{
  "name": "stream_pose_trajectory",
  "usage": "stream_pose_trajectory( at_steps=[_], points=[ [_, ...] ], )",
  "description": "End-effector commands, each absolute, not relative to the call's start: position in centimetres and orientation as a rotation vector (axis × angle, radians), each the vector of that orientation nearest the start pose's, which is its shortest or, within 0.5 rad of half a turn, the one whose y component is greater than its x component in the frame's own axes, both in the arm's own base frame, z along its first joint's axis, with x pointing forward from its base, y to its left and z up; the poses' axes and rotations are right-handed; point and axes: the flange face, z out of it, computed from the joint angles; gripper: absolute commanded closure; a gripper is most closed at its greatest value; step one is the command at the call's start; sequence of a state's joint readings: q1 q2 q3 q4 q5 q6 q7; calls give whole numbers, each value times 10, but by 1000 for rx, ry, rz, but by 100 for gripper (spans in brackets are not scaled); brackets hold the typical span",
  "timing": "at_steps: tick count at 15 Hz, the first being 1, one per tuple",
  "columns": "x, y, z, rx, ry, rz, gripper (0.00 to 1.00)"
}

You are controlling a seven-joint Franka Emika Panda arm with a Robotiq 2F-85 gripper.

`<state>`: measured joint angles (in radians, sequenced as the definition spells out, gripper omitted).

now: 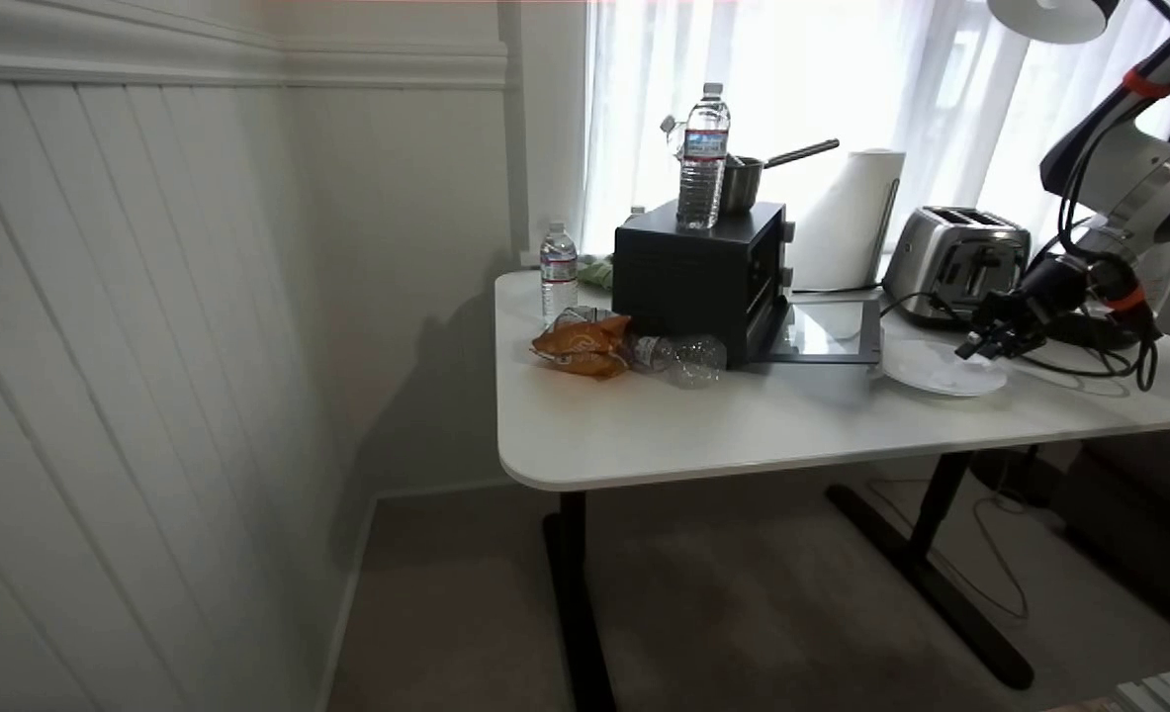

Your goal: Pick up one white plate and put it in the oven on the top tray

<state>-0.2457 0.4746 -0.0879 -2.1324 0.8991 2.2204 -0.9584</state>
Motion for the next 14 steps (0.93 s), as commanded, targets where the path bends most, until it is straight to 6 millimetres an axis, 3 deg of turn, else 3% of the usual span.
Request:
stream_pose_trajectory(
  at_steps=[1,4,9,12,14],
  points=[
    [519,-154,161,-2479,80,-87,77],
    [518,-154,163,-2484,79,-90,93],
    [520,-155,171,-2485,72,-91,88],
    [518,-157,168,-2493,75,-85,77],
    [516,-161,167,-2494,82,-82,81]
  ],
)
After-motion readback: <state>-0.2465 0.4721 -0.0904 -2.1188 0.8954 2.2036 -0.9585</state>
